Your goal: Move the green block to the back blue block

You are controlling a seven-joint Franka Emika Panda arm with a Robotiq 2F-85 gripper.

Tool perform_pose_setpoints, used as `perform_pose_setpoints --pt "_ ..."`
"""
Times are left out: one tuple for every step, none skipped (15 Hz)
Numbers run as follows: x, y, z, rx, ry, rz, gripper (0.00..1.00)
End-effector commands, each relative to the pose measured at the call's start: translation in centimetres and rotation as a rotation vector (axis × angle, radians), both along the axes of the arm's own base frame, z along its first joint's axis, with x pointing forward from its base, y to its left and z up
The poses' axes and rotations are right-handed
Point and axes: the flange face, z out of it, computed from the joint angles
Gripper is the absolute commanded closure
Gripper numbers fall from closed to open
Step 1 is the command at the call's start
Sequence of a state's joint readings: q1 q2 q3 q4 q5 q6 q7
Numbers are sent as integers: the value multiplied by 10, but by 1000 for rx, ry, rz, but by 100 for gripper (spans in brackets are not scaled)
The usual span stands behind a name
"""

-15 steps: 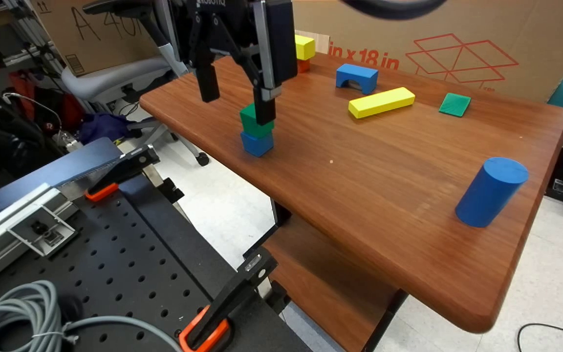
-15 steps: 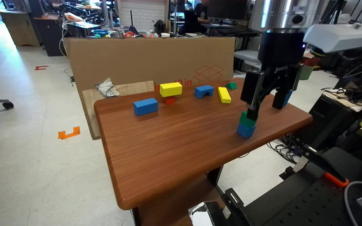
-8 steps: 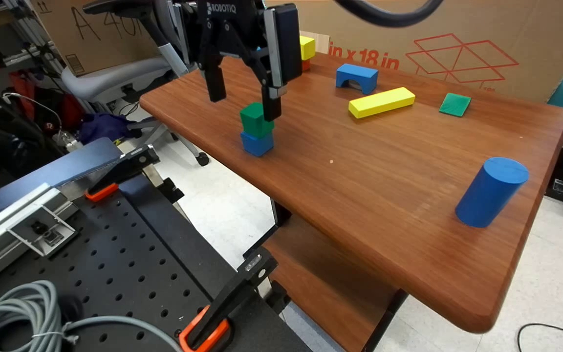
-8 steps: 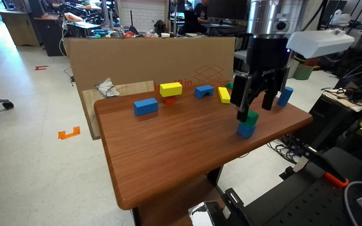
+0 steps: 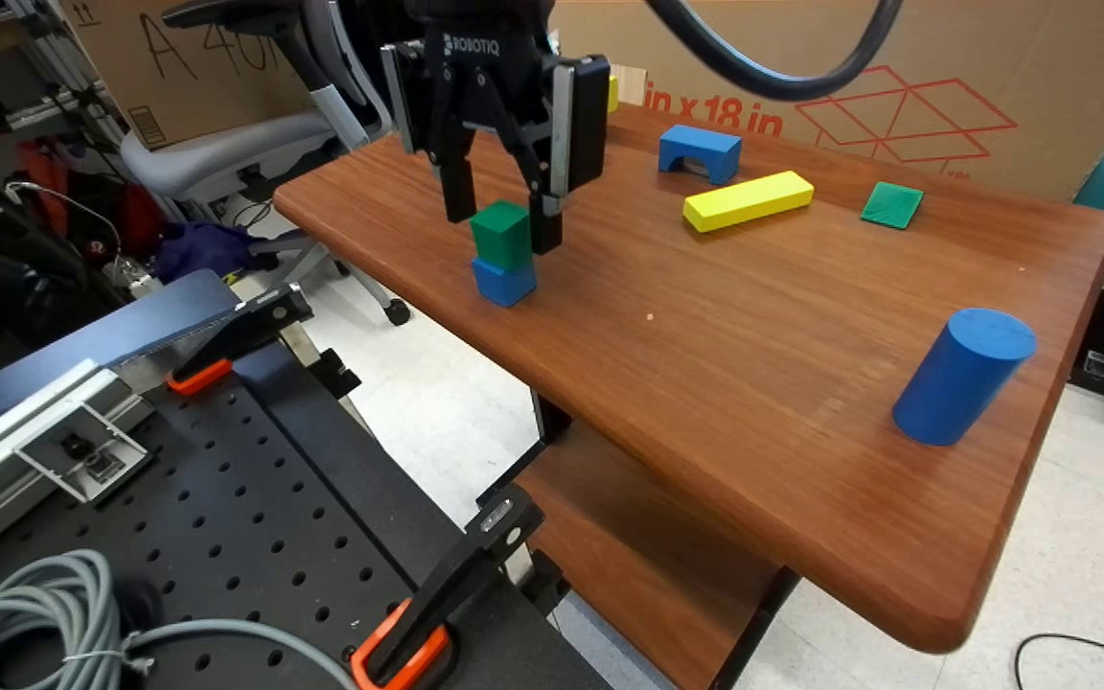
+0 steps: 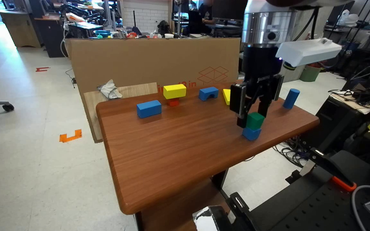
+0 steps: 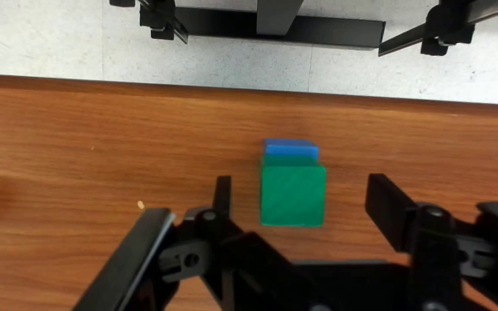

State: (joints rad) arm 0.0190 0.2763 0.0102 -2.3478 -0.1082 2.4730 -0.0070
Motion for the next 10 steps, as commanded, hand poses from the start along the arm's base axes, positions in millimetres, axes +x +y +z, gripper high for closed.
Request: perform_pose_setpoints --pt "8 8 -2 5 35 18 53" --pt "9 10 -2 7 38 19 60" --pt "9 11 -1 10 42 21 69" --pt "10 12 0 12 41 21 75" --pt "9 12 2 17 45 23 82" --pt "9 11 3 18 48 22 91" --pt "9 10 5 18 48 20 91" --pt "10 9 6 19 50 17 91" --pt "10 9 9 25 52 3 91" --pt "9 7 13 33 47 -12 91"
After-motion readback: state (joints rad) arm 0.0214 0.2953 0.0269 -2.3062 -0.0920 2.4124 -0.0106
